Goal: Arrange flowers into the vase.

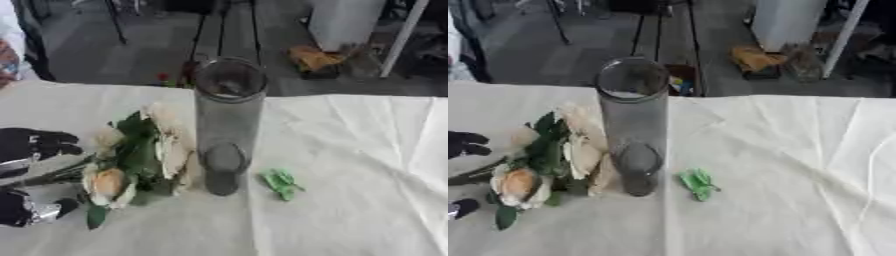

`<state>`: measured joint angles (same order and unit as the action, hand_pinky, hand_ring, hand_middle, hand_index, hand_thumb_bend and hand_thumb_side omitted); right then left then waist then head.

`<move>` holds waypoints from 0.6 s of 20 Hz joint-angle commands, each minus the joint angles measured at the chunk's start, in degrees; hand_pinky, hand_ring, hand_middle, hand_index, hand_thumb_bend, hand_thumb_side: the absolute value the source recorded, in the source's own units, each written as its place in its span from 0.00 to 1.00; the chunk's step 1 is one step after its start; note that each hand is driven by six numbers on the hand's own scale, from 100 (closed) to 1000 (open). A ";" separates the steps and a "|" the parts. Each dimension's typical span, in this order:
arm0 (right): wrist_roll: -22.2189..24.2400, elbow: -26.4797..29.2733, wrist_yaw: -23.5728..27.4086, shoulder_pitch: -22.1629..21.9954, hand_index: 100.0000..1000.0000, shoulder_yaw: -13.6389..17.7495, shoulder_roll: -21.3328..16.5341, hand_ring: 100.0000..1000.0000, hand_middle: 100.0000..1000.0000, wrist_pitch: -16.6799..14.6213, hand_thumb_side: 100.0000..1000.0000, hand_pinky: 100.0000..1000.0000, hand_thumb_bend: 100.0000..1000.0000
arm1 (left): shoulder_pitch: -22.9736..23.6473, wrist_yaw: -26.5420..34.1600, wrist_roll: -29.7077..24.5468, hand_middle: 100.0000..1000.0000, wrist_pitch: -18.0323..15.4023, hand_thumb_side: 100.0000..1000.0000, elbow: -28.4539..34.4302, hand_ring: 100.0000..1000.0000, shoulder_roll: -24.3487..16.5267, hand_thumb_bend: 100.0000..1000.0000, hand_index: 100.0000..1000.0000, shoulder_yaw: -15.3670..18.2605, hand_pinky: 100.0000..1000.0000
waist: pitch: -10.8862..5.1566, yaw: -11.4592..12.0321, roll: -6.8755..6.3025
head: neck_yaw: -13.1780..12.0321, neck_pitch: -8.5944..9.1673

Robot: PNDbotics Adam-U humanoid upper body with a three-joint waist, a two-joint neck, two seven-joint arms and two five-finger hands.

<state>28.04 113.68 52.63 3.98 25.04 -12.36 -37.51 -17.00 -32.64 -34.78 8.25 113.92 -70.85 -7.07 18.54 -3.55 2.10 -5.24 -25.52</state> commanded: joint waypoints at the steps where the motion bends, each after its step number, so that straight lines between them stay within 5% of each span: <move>1: 1.22 0.91 0.64 0.00 0.77 0.04 -1.57 0.64 0.49 -0.66 0.78 0.77 0.00 | -1.15 -0.55 0.31 1.00 1.07 0.81 0.67 1.00 -2.57 0.30 1.00 -0.20 1.00 | -0.84 -0.10 -0.27 | -0.33 0.76; 12: 1.80 0.91 1.02 0.03 0.77 0.01 -1.55 0.64 0.48 -0.54 0.78 0.78 0.00 | -2.34 -0.06 -3.28 1.00 5.24 0.84 0.19 1.00 -2.16 0.31 1.00 -1.01 1.00 | -0.64 -0.56 -0.39 | -0.85 1.23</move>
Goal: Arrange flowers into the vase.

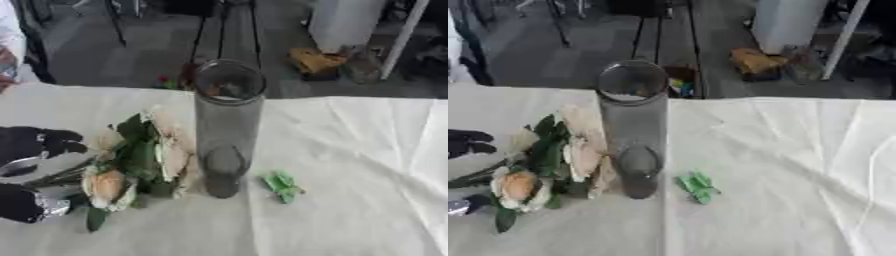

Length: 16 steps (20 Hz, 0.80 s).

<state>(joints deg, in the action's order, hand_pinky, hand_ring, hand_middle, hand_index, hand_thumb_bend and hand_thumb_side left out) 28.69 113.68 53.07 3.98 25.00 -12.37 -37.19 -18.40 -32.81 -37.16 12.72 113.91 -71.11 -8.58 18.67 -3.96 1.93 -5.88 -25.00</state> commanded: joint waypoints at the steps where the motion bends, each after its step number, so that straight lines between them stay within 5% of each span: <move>1: 1.19 0.91 0.60 0.01 0.77 0.06 -1.53 0.64 0.48 -0.86 0.78 0.78 0.00 | -1.14 0.08 -1.28 1.00 0.90 0.84 -0.16 1.00 -1.77 0.32 1.00 0.41 1.00 | -0.76 -0.22 -0.23 | -0.29 0.77; 16: 1.81 0.91 0.22 0.20 0.77 0.06 -1.04 0.64 0.48 -0.45 0.78 0.78 0.00 | -6.28 -1.94 -3.32 1.00 -0.82 0.85 -9.35 1.00 1.27 0.36 1.00 -1.96 1.00 | -0.14 -0.93 -0.47 | -1.16 1.78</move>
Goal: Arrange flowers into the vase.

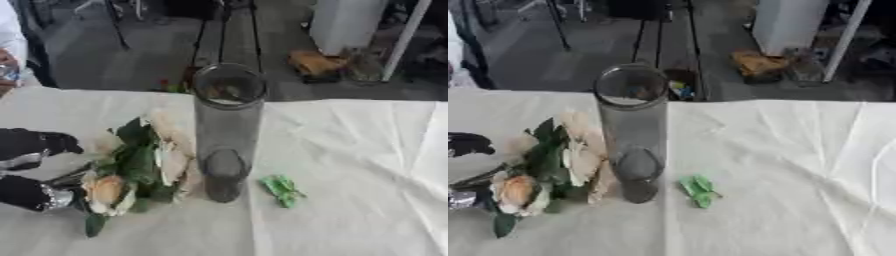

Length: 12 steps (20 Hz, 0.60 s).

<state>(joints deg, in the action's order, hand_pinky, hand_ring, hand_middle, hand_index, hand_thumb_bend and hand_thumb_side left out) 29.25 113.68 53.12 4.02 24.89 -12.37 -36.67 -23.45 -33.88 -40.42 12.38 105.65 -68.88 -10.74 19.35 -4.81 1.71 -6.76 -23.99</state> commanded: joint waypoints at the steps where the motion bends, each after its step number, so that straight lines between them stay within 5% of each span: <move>1: 1.29 0.91 0.13 0.18 0.77 0.16 -1.00 0.64 0.48 -0.94 0.78 0.79 0.00 | -1.61 -1.22 -0.28 1.00 -0.74 0.85 -1.82 1.00 -0.72 0.38 1.00 -0.04 1.00 | -0.76 -0.11 -0.26 | -0.35 0.82; 7: 1.70 0.91 -0.09 0.24 0.77 0.08 -0.72 0.64 0.48 -0.87 0.78 0.79 0.00 | -3.88 -3.47 -1.68 1.00 -2.52 0.80 -5.78 1.00 0.55 0.40 1.00 -1.26 1.00 | -0.38 -0.37 -0.24 | -0.59 1.34; 12: 2.03 0.91 -0.39 0.26 0.76 0.00 -0.48 0.65 0.47 -0.58 0.78 0.79 0.00 | -4.98 -4.69 -2.02 1.00 -3.13 0.67 -8.17 1.00 1.28 0.38 1.00 -1.23 1.00 | -0.17 -0.35 -0.23 | -0.59 1.67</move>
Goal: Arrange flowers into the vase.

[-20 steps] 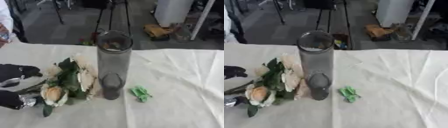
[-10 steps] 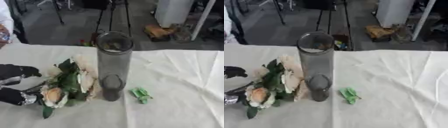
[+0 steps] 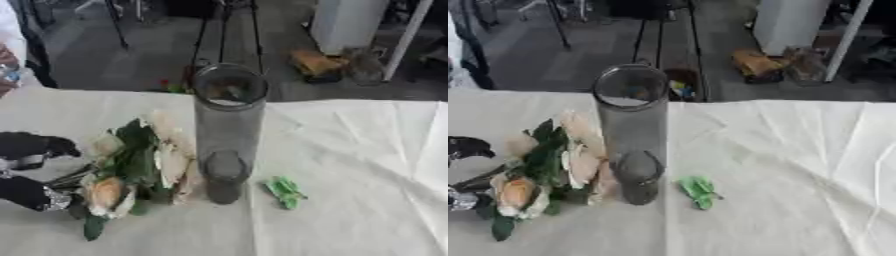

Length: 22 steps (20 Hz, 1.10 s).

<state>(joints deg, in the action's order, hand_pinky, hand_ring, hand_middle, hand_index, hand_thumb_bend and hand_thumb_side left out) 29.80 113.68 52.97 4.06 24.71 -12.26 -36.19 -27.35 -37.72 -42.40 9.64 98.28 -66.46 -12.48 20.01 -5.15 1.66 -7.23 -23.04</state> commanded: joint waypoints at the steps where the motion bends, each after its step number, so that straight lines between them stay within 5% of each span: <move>1: 1.55 0.91 -0.28 0.26 0.76 0.15 -0.53 0.65 0.47 -0.99 0.78 0.79 0.00 | -1.29 -1.16 -0.05 1.00 -0.47 0.65 -1.31 1.00 -0.97 0.37 1.00 0.46 1.00 | -0.79 -0.01 -0.18 | -0.11 0.81; 6: 1.82 0.91 -0.43 0.24 0.76 0.13 -0.30 0.65 0.47 -0.88 0.78 0.80 0.00 | -1.93 -2.29 -0.18 1.00 -1.04 0.55 -3.25 1.00 -0.35 0.33 1.00 0.28 0.99 | -0.59 -0.06 -0.12 | -0.12 1.05; 22: 2.43 0.91 -0.79 0.16 0.76 0.01 0.25 0.65 0.47 -0.70 0.78 0.80 0.00 | -5.03 -4.26 1.70 0.98 -2.96 0.67 -7.05 0.97 2.68 0.33 1.00 -2.66 0.95 | -0.18 -0.56 -0.01 | -0.47 1.50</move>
<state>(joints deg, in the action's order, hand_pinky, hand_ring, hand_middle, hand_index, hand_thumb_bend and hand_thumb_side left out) 30.54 113.68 52.45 4.06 24.66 -11.29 -35.47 -31.47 -41.48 -40.98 6.95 91.27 -62.56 -15.42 20.68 -5.65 1.81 -7.52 -22.05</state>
